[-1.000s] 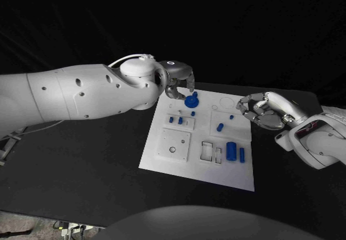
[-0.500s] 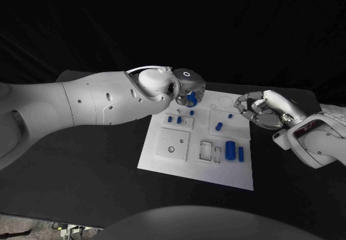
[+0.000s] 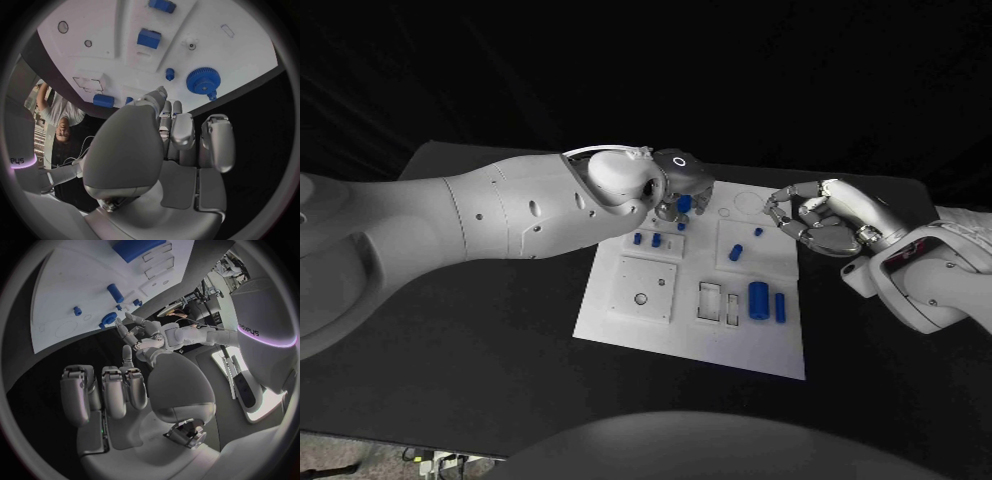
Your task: Assemble the parts on the task board
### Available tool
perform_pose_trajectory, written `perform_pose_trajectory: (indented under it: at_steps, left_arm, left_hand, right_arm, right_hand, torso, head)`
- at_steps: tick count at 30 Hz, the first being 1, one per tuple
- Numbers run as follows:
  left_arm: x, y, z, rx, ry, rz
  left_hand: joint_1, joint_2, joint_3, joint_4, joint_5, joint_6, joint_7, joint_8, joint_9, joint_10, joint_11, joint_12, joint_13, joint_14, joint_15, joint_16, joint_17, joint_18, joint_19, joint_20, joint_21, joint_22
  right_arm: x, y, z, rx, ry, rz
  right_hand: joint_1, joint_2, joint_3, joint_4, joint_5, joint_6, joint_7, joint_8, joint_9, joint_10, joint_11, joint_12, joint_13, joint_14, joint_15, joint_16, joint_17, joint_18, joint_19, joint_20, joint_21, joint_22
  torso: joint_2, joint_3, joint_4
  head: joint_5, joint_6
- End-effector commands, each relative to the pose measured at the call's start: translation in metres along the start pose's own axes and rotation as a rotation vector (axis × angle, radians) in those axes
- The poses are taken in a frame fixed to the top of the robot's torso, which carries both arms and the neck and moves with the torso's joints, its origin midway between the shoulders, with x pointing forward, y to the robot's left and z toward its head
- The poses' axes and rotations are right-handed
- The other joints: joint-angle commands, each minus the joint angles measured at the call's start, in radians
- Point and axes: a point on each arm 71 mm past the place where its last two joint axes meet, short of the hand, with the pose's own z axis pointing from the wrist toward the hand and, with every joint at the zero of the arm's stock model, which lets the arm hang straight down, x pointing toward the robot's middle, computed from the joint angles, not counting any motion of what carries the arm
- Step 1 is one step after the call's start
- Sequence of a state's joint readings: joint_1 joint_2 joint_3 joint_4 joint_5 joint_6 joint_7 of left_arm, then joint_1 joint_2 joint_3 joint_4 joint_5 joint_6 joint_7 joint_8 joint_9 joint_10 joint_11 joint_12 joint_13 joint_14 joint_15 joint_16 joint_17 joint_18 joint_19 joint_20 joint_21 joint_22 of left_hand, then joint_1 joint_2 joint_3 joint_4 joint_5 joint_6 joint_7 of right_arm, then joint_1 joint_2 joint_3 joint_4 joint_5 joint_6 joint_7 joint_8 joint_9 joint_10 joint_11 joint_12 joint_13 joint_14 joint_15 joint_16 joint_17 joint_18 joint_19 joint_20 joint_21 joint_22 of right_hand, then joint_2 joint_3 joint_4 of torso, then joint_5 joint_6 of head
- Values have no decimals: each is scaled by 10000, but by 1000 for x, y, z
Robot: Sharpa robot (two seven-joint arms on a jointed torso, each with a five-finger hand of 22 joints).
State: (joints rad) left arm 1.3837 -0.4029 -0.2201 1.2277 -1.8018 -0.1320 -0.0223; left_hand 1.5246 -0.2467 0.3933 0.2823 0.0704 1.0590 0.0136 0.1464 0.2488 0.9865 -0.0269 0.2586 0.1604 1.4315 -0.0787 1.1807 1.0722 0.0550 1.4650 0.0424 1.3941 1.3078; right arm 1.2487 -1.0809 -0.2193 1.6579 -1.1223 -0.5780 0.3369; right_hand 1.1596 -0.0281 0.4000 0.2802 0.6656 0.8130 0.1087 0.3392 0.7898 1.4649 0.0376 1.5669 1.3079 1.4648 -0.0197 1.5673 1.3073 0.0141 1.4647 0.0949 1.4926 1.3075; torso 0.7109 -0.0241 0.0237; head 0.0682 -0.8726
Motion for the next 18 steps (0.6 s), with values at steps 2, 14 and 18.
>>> perform_pose_trajectory:
  at_steps: [2, 14, 18]
  left_arm:
    - [3, 0, 1, -4, 349, 201]
    - [8, 4, 1, -298, 718, 141]
    - [11, 3, 1, -350, 857, 117]
  left_hand:
    - [-99, 20, -83, 5, -27, 55, -3, -15, -9, 101, 12, -59, -41, -54, -15, -35, -38, -142, 374, -39, -33, 2086]
    - [-184, 61, -241, -20, 98, 90, 9, -33, -5, 239, 50, -78, -96, -128, 4, -30, -173, -133, 350, -34, -85, 2075]
    - [-232, 45, -291, -11, 113, 26, -8, -79, -20, 245, 47, -81, -94, -148, 3, -40, -216, -130, 344, -34, -100, 2072]
  right_arm:
    - [1, 0, 0, -32, 121, 33]
    - [1, -2, 0, 62, 173, 18]
    - [1, -2, 0, 89, 198, 17]
  right_hand:
    - [64, -44, -34, -5, -36, 81, -24, -46, 9, 1059, -14, 39, 2629, 1060, 13, 34, 2635, 95, 420, -6, 27, 2321]
    - [74, -28, -29, 1, -33, 98, -28, -41, 13, 1059, -16, 39, 2629, 1060, 12, 34, 2635, 99, 411, -8, 16, 2316]
    - [94, -23, -22, -3, 4, 105, -32, -41, 16, 1059, -21, 39, 2629, 1060, 10, 34, 2635, 99, 410, -11, 14, 2316]
  torso:
    - [-5, 4, 2]
    - [-8, 2, 2]
    - [-4, 0, 1]
  head:
    - [3, 0]
    - [-4, 0]
    - [-13, 0]
